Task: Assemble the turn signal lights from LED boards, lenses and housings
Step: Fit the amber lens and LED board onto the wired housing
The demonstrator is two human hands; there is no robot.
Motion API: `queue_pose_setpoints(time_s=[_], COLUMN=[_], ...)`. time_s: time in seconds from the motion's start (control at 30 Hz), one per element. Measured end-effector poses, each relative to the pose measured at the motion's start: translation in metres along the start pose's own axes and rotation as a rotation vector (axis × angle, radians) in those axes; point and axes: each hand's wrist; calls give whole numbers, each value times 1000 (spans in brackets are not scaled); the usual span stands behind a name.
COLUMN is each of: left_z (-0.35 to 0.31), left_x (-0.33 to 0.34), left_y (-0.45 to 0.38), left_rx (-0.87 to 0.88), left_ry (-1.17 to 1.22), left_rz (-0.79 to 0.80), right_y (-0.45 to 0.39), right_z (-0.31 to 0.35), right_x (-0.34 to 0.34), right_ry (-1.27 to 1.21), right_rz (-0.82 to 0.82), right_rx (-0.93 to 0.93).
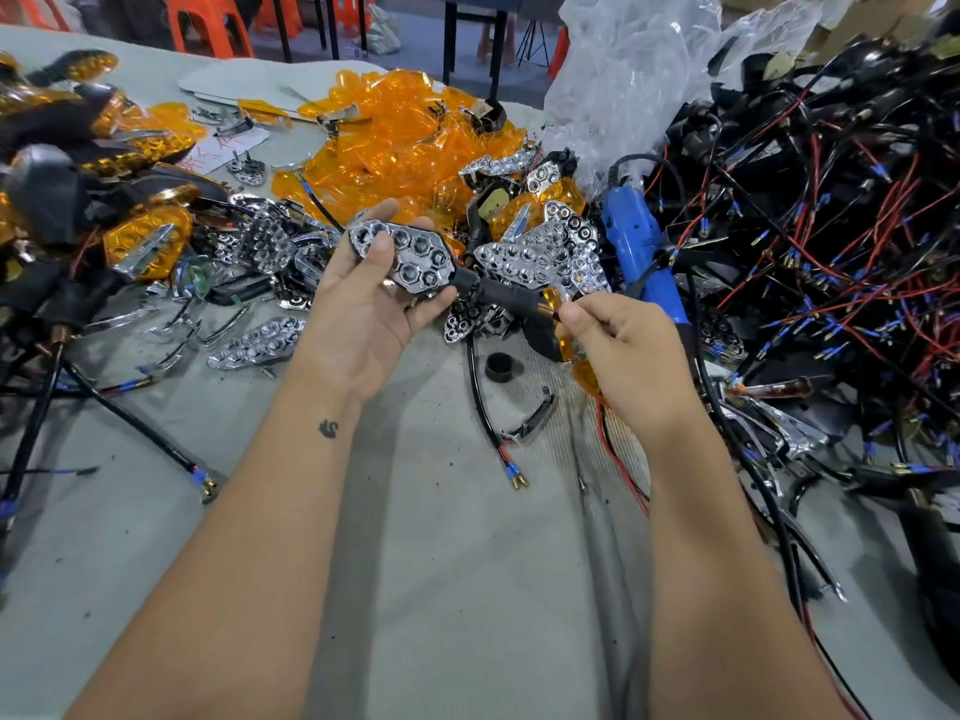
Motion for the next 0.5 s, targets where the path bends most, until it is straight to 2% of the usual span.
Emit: queue_pose_setpoints(time_s=[0.1,0.33,0.5], left_z=[1,4,3], left_x=[0,-2,-3], left_y=[0,-2,0], left_rx=[2,-30,-21], left_ry=[3,-61,-24], left_rz=[-17,-52,-34], right_y=[-1,-1,-2], right_z=[1,3,2], right_x=[1,-6,-3], right_ry=[-31,-60,-72], right_rz=[-26,-200,-166], right_rx=[-19,-117,-88])
Point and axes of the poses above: each hand's wrist, its own y-axis away from the middle knuckle, its own x-axis out of the palm, z = x × y, and after that the axes turned 6 degrees about z, right-handed
